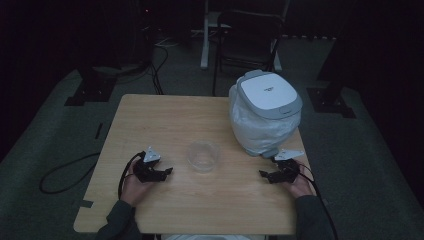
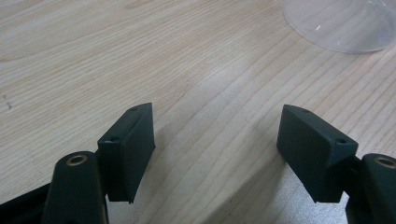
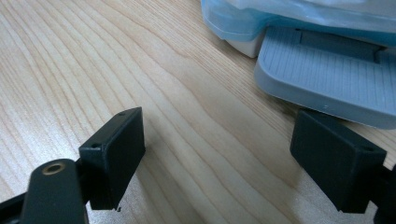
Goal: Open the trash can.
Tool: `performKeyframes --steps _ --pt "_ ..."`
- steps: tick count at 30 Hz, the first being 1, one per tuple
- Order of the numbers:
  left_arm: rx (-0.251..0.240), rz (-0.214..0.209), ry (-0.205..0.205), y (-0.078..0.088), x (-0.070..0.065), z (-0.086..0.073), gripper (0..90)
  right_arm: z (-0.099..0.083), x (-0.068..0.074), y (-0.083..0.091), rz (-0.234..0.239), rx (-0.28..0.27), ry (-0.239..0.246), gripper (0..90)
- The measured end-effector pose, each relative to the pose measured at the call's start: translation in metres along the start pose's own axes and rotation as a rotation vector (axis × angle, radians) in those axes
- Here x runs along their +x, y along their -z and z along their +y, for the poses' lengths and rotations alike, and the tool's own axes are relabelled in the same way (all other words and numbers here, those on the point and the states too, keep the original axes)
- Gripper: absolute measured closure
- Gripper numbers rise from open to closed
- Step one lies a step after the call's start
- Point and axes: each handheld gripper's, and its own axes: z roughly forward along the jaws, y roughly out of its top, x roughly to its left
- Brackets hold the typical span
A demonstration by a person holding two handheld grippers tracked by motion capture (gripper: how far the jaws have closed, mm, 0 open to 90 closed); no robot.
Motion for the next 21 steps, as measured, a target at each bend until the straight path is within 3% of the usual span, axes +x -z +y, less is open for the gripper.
performKeyframes --steps 3,13,21 --pt "-0.001 0.001 0.001 0.0 -0.0001 -0.0001 28.6 0.0 0.0015 -0.0003 -0.004 0.008 -0.006 11.8" --pt "0.0 0.003 0.004 0.0 -0.0004 0.0 28.6 -0.0001 0.0023 -0.0003 0.0 0.012 -0.001 11.8" --pt "0.0 0.003 0.004 0.0001 -0.0004 -0.0001 28.6 -0.0017 0.0045 0.0024 0.006 -0.01 0.003 23.1"
